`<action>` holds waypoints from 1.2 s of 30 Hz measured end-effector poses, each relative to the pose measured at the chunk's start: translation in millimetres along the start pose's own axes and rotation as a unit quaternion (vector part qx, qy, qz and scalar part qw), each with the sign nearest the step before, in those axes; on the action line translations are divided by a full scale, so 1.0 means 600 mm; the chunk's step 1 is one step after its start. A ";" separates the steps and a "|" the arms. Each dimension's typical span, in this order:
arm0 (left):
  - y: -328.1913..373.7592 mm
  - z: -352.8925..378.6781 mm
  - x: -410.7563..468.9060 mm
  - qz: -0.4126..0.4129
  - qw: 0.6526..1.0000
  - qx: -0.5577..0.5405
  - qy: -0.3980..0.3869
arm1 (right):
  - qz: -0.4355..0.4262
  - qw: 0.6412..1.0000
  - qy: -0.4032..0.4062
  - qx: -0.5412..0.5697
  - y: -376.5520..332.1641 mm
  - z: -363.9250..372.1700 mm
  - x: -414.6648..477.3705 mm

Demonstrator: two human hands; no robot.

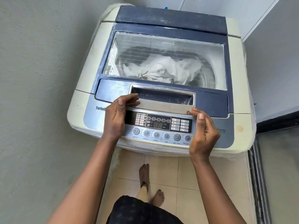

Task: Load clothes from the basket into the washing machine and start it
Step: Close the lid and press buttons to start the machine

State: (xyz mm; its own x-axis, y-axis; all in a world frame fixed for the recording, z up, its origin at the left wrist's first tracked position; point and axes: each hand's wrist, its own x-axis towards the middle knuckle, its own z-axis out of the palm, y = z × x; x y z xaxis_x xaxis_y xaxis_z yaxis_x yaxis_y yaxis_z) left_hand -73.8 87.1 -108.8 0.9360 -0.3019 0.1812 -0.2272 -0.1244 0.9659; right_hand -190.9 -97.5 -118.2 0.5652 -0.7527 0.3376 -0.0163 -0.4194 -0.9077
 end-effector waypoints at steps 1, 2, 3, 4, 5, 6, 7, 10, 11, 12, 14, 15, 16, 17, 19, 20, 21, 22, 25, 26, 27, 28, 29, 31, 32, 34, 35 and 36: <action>-0.001 0.000 0.000 0.001 1.000 0.001 -0.003 | -0.001 1.000 -0.004 -0.002 -0.001 0.001 0.000; -0.002 0.000 0.000 0.003 1.000 0.004 -0.005 | -0.003 1.000 -0.007 -0.004 -0.002 0.001 0.000; -0.004 0.000 0.000 0.005 1.000 0.008 -0.008 | -0.006 1.000 -0.009 -0.006 -0.003 0.002 0.001; -0.005 -0.001 0.000 0.007 1.000 0.013 -0.012 | -0.008 1.000 -0.012 -0.009 -0.004 0.002 0.001; -0.006 -0.001 0.000 0.011 1.000 0.020 -0.017 | -0.010 1.000 -0.013 -0.010 -0.004 0.002 0.001; -0.007 -0.002 -0.001 0.014 0.999 0.029 -0.021 | -0.009 1.000 -0.014 -0.010 -0.004 0.003 0.001; -0.008 -0.002 -0.001 0.017 0.999 0.035 -0.025 | -0.007 1.000 -0.014 -0.006 -0.004 0.003 0.001; -0.009 -0.003 -0.001 0.022 0.998 0.042 -0.030 | 0.000 1.000 -0.013 0.008 -0.003 0.004 0.002; -0.009 -0.003 -0.001 0.023 0.998 0.042 -0.030 | 0.001 1.000 -0.013 0.010 -0.003 0.005 0.003; -0.009 -0.003 -0.001 0.023 0.998 0.041 -0.030 | 0.001 1.000 -0.014 0.012 -0.004 0.005 0.004; -0.010 -0.002 0.000 0.021 0.999 0.039 -0.031 | 0.001 1.000 -0.016 0.016 -0.005 0.004 0.004; -0.010 -0.002 0.001 0.019 0.999 0.038 -0.032 | 0.002 1.000 -0.018 0.017 -0.006 0.004 0.005; -0.009 -0.003 0.001 0.017 0.999 0.037 -0.032 | 0.003 1.000 -0.021 0.019 -0.006 0.004 0.005; -0.009 -0.003 0.001 0.017 0.999 0.038 -0.032 | 0.004 1.000 -0.024 0.019 -0.006 0.005 0.005; -0.007 -0.002 0.000 0.022 0.998 0.046 -0.032 | 0.006 0.999 -0.030 0.016 -0.004 0.005 0.005; -0.006 -0.002 0.000 0.028 0.997 0.058 -0.032 | 0.007 0.999 -0.032 0.014 -0.003 0.004 0.005; -0.005 -0.001 -0.001 0.035 0.996 0.073 -0.033 | 0.008 0.999 -0.035 0.012 -0.002 0.004 0.005; -0.004 -0.001 -0.001 0.040 0.995 0.088 -0.036 | 0.008 0.999 -0.038 0.008 -0.001 0.004 0.005; -0.005 -0.001 0.000 0.046 0.992 0.107 -0.044 | 0.004 0.999 -0.050 -0.007 0.000 0.003 0.005; -0.006 -0.001 0.000 0.047 0.992 0.107 -0.045 | 0.003 0.999 -0.053 -0.009 -0.001 0.003 0.005; -0.007 -0.002 0.001 0.047 0.992 0.106 -0.044 | 0.003 0.998 -0.057 -0.009 -0.003 0.003 0.005; -0.007 -0.002 0.001 0.047 0.992 0.105 -0.043 | 0.004 0.998 -0.060 -0.010 -0.004 0.003 0.005; -0.007 -0.002 0.001 0.046 0.993 0.104 -0.042 | 0.005 0.998 -0.062 -0.010 -0.005 0.003 0.005; -0.005 -0.001 0.001 0.047 0.992 0.107 -0.041 | 0.006 0.998 -0.063 -0.011 -0.005 0.003 0.005; -0.004 -0.001 0.001 0.049 0.992 0.108 -0.040 | 0.005 0.998 -0.063 -0.012 -0.005 0.003 0.005; -0.002 0.000 0.001 0.052 0.992 0.110 -0.039 | 0.003 0.998 -0.063 -0.015 -0.005 0.002 0.005; -0.001 0.000 0.001 0.052 0.992 0.110 -0.040 | 0.002 0.998 -0.064 -0.017 -0.005 0.002 0.005; -0.001 0.000 0.001 0.052 0.992 0.110 -0.040 | 0.002 0.998 -0.064 -0.019 -0.005 0.002 0.005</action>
State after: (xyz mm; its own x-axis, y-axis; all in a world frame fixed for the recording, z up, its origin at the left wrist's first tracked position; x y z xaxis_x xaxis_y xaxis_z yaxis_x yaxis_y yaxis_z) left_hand -73.1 86.8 -109.3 0.8823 -0.3967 0.2532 -0.3819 -0.2893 0.8777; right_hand -188.1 -97.9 -114.8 0.6661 -0.6839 0.2975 -0.0490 -0.4381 -0.8976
